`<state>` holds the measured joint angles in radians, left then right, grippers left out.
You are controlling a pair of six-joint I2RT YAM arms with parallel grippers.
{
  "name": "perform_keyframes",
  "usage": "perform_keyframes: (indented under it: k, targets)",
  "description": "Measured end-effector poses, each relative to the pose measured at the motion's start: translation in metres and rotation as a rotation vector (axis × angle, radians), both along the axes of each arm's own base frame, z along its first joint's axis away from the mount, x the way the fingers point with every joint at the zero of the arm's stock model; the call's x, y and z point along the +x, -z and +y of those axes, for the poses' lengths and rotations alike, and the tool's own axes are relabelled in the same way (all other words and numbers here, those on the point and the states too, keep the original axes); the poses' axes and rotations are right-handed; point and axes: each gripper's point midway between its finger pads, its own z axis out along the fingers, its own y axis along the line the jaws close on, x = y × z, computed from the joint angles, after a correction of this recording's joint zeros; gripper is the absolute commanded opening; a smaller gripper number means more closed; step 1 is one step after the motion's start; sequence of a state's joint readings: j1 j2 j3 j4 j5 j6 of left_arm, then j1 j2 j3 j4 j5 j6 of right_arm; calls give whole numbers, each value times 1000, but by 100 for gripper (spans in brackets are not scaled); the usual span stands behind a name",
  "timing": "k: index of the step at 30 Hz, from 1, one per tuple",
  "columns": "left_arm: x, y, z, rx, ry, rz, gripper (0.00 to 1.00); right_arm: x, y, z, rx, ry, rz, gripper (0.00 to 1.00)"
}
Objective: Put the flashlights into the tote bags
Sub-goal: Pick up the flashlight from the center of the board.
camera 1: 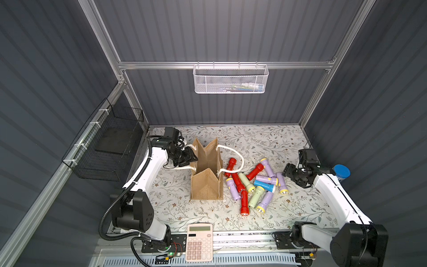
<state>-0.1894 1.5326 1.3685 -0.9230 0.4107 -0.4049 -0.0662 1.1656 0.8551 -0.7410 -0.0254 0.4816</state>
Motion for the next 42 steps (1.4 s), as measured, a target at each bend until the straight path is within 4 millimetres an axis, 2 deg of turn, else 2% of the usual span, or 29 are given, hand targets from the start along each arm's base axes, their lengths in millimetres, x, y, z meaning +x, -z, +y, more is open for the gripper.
perform_keyframes:
  k: [3,8,12,19,26,32,42]
  targets:
    - [0,0,0,2,6,-5,49,1,13,-7,-7,-4,44,67]
    - [-1,-3,0,4,17,-17,50,8,33,-3,11,-63,105,64]
    - [-3,-6,1,14,32,-19,51,13,39,-3,1,-102,125,61]
    - [4,-29,0,18,62,-85,51,19,49,-1,-1,-146,140,57]
    - [-1,-26,1,30,86,-63,50,21,60,8,-9,-195,170,58]
    - [-3,-23,1,38,102,-56,50,27,63,7,-33,-211,187,58]
    - [1,-18,2,56,116,-48,50,33,77,14,-98,-259,240,57]
